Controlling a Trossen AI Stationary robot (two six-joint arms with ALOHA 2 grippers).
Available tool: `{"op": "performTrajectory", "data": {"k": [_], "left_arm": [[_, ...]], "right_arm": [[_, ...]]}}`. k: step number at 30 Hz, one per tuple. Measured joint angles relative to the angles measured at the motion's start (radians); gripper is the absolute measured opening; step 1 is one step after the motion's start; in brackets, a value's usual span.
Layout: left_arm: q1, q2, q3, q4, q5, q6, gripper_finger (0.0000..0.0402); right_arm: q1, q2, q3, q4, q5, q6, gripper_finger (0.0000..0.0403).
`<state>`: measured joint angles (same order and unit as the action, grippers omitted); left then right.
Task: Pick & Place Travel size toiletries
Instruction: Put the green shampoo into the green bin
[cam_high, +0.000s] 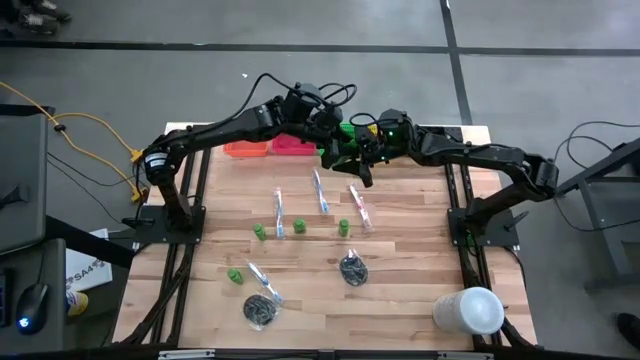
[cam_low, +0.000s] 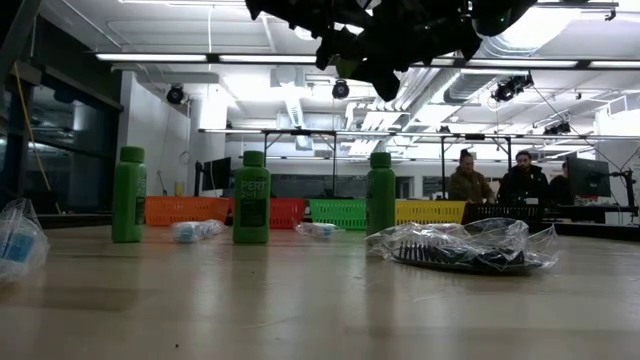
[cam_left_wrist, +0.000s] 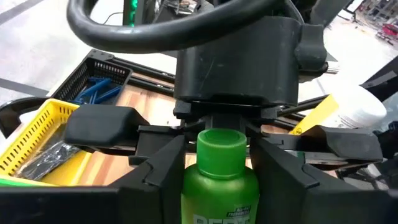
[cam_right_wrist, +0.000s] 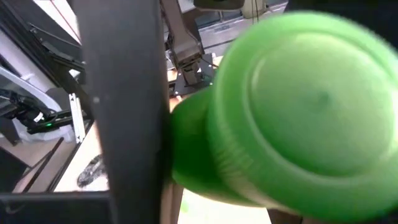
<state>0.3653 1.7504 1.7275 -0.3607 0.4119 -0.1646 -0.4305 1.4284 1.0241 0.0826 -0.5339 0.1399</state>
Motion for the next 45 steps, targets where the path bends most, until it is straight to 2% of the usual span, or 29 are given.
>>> {"op": "performTrajectory", "data": {"k": [11,18,21,26,28,31,34,37,40,45], "left_arm": [[0.0,0.001,-0.001,-0.008,0.009,-0.016,0.0152],[0.0,0.003,-0.004,-0.022,0.009,-0.011,0.0132],[0.0,0.003,-0.003,-0.025,0.008,0.0,0.0099],[0.001,0.003,-0.003,-0.063,-0.005,0.008,0.0015],[0.001,0.003,-0.003,-0.083,-0.007,0.025,0.0004],[0.001,0.0,-0.003,-0.116,-0.031,0.029,0.0017],[0.001,-0.002,-0.002,-0.167,-0.115,0.028,0.0032],[0.008,-0.012,-0.001,-0.28,-0.183,0.044,0.0051],[0.01,-0.023,0.001,-0.449,-0.21,0.057,0.0083],[0.0,-0.029,0.0,-0.776,-0.226,0.084,0.0159]], "right_arm": [[0.0,0.0,0.0,-0.023,0.002,-0.013,0.0168],[-0.002,-0.005,0.004,-0.027,0.004,-0.013,0.022],[-0.002,-0.005,0.004,-0.064,0.007,-0.013,0.0248],[-0.026,-0.014,0.003,-0.152,0.009,-0.014,0.028],[-0.047,-0.025,0.003,-0.203,0.016,-0.019,0.0286],[-0.076,-0.048,0.003,-0.278,0.042,-0.04,0.0286],[-0.104,-0.075,0.002,-0.337,0.105,-0.039,0.0282],[-0.128,-0.104,0.002,-0.389,0.118,-0.04,0.0278],[-0.148,-0.133,0.002,-0.435,0.117,-0.06,0.0275],[-0.162,-0.142,0.001,-0.501,0.144,-0.088,0.0274]]}}
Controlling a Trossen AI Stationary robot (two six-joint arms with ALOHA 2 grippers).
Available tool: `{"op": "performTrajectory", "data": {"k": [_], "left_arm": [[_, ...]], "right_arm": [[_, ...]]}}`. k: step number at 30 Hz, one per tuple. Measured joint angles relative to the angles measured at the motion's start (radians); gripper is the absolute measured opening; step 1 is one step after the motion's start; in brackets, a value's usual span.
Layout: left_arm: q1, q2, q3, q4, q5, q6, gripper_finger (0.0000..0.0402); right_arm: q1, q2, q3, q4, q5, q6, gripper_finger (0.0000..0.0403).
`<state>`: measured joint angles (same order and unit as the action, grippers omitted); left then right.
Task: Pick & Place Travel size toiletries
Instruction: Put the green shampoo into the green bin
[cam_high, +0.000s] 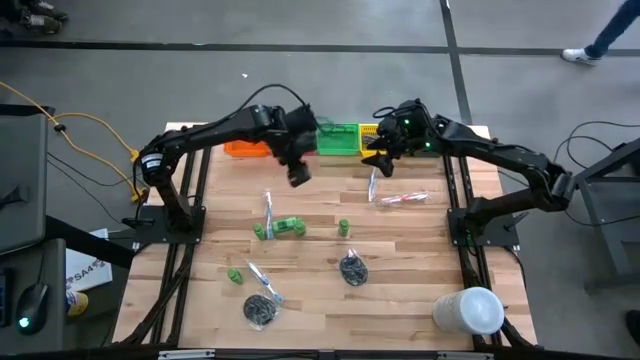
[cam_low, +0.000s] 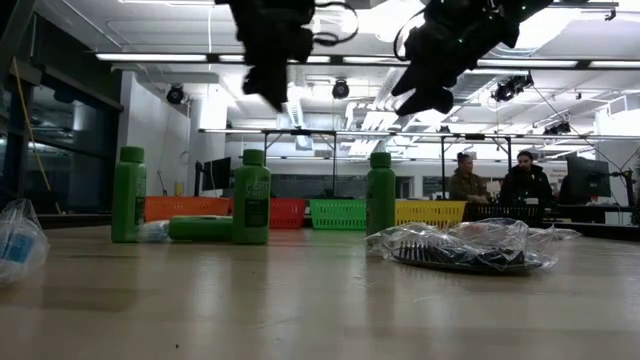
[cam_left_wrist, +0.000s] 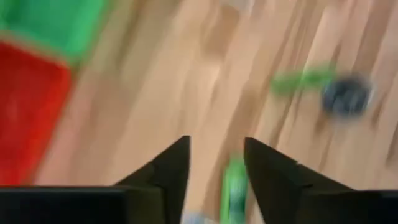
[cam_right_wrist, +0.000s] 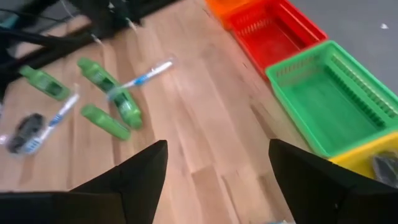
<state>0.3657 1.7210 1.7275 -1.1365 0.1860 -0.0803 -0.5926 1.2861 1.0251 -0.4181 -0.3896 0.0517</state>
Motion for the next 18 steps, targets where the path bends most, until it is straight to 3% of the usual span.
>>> {"op": "performTrajectory", "data": {"k": [3,7,18], "left_arm": [[-0.036,-0.001,-0.011,-0.12,-0.026,0.029,0.0202],[-0.087,0.0,-0.064,-0.141,-0.066,0.01,0.0235],[-0.19,-0.021,-0.342,-0.026,-0.057,-0.055,0.0242]], "right_arm": [[0.0,-0.001,0.0,-0.02,0.02,-0.02,0.0274],[0.001,-0.001,0.0,-0.026,0.022,-0.032,0.0274],[0.001,-0.001,0.0,-0.038,0.022,-0.055,0.0274]]}}
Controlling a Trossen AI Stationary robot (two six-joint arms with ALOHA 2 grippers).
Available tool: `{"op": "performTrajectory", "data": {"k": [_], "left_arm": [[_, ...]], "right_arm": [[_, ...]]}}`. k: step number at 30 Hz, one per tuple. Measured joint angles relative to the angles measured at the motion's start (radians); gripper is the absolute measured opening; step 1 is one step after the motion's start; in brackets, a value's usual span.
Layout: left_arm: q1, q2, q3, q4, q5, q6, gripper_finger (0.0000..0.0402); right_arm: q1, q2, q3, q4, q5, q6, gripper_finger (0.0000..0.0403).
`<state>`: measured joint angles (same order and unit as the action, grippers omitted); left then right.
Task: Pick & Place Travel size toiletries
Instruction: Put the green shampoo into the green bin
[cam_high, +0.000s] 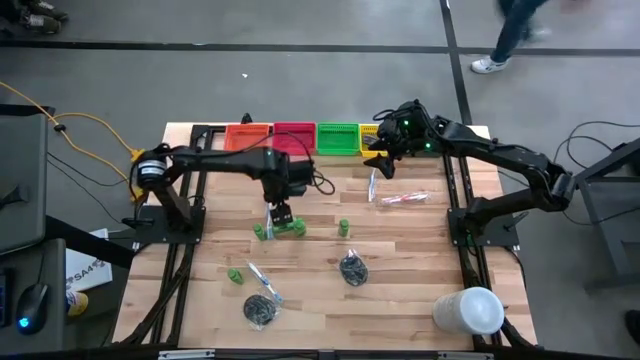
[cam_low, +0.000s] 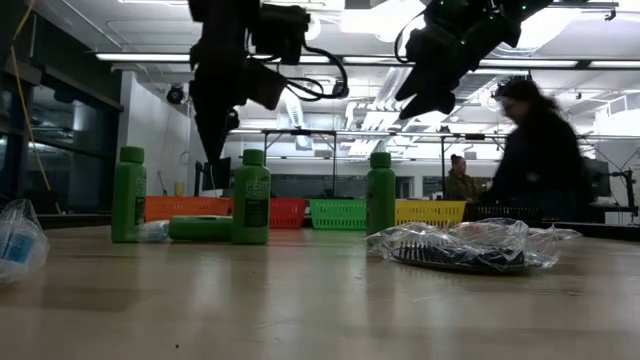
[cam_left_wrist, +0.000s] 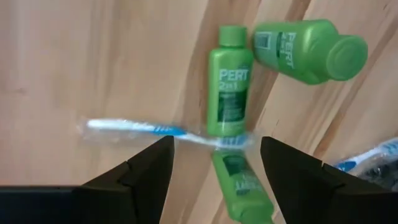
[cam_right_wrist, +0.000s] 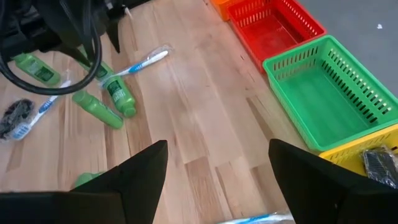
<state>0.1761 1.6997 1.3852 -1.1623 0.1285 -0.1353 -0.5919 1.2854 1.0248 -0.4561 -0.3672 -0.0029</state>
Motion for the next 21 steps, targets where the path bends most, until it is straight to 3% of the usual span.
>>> {"op": "performTrajectory", "data": {"k": [12,21], "left_arm": [[-0.097,-0.031,-0.252,0.323,0.012,-0.007,0.0242],[-0.106,-0.031,-0.329,0.445,-0.041,-0.019,0.0242]], "right_arm": [[0.0,0.0,0.0,-0.004,0.0,-0.002,0.0274],[0.0,0.0,0.0,-0.004,0.001,-0.002,0.0274]]}}
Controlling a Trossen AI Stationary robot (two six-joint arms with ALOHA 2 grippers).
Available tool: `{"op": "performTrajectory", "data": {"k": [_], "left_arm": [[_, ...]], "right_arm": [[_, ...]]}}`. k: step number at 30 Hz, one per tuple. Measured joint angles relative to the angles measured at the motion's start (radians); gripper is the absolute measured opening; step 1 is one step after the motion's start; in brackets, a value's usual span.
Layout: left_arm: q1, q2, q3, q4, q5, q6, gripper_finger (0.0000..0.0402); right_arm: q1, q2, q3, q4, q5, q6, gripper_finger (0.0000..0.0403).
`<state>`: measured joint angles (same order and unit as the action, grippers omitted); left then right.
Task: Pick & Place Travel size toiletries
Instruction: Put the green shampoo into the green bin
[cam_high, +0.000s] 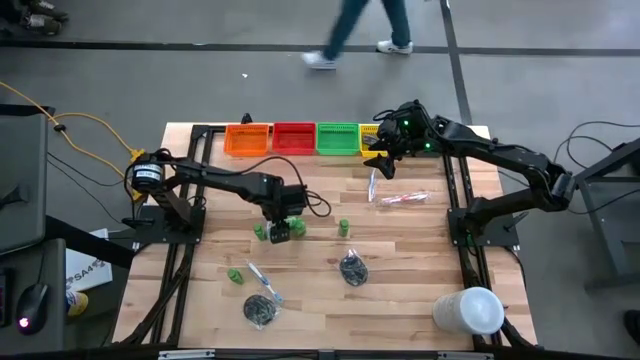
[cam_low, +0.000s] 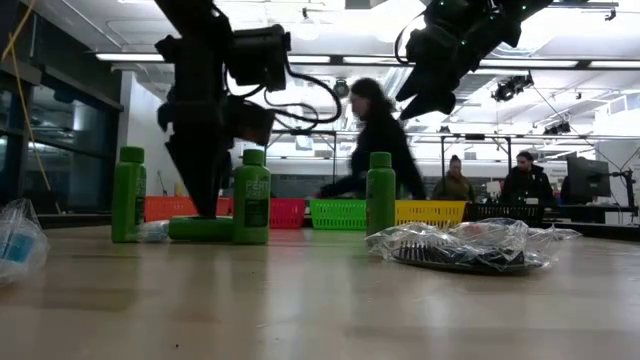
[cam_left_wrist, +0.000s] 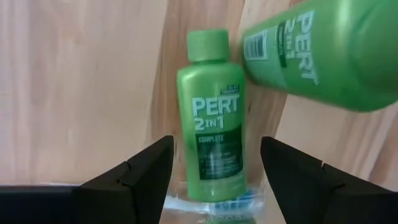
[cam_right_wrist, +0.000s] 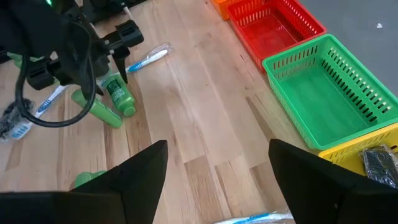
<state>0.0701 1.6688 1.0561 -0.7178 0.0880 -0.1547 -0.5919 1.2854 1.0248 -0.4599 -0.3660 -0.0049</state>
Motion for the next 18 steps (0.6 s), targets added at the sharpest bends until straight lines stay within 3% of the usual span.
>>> {"op": "performTrajectory", "data": {"k": [18], "left_arm": [[0.0,0.027,-0.088,0.109,-0.024,0.047,0.0242]], "right_arm": [[0.001,0.0,0.0,0.0,0.0,0.004,0.0274]]}}
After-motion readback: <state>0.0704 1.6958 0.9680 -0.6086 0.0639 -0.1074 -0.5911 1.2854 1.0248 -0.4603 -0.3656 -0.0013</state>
